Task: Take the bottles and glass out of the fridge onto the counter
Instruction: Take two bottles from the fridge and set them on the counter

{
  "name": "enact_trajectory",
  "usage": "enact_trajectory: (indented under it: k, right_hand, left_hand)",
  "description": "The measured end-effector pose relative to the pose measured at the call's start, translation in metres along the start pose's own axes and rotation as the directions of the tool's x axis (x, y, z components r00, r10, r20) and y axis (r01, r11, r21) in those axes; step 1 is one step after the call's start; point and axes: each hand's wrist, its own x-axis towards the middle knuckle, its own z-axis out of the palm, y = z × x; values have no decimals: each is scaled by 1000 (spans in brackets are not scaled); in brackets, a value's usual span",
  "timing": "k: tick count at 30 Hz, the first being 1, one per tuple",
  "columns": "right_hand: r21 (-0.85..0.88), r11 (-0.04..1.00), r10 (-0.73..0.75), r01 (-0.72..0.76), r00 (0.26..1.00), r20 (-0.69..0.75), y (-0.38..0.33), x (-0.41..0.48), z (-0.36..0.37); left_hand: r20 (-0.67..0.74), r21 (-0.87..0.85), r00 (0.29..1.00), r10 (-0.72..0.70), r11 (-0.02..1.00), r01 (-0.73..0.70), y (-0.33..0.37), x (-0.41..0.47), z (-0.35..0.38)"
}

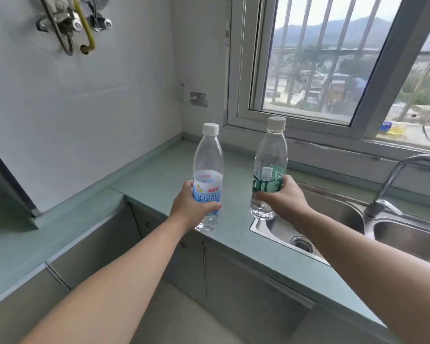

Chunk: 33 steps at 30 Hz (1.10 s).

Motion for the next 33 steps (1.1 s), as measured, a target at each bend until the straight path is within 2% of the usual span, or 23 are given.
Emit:
enact_trajectory:
  k: [4, 13, 19, 24, 28, 33]
  right_hand:
    - [-71, 997, 15, -13, 1000, 23, 7, 62, 21]
    - [-69, 997, 46, -37, 991, 126, 5, 187, 58]
    - [-99, 990, 108, -96, 987, 123, 30, 237, 94]
    - [-90, 974, 215, -207, 973, 86, 57, 270, 129]
    - [-113, 956, 277, -271, 960, 39, 70, 299, 156]
    - [-70, 941, 329, -330, 944, -23, 71, 338, 183]
  left_hand:
    - [1, 28, 1000, -20, 999, 20, -3, 50, 2]
    - [-115, 112, 990, -86, 989, 99, -11, 165, 13]
    - [-59, 121, 978, -199, 971, 205, -49, 231, 28]
    - [24, 148, 966, -258, 956, 252, -86, 286, 44]
    - [104, 179, 958, -267, 953, 246, -103, 328, 57]
    - [130, 179, 955, -266, 954, 241, -117, 373, 60]
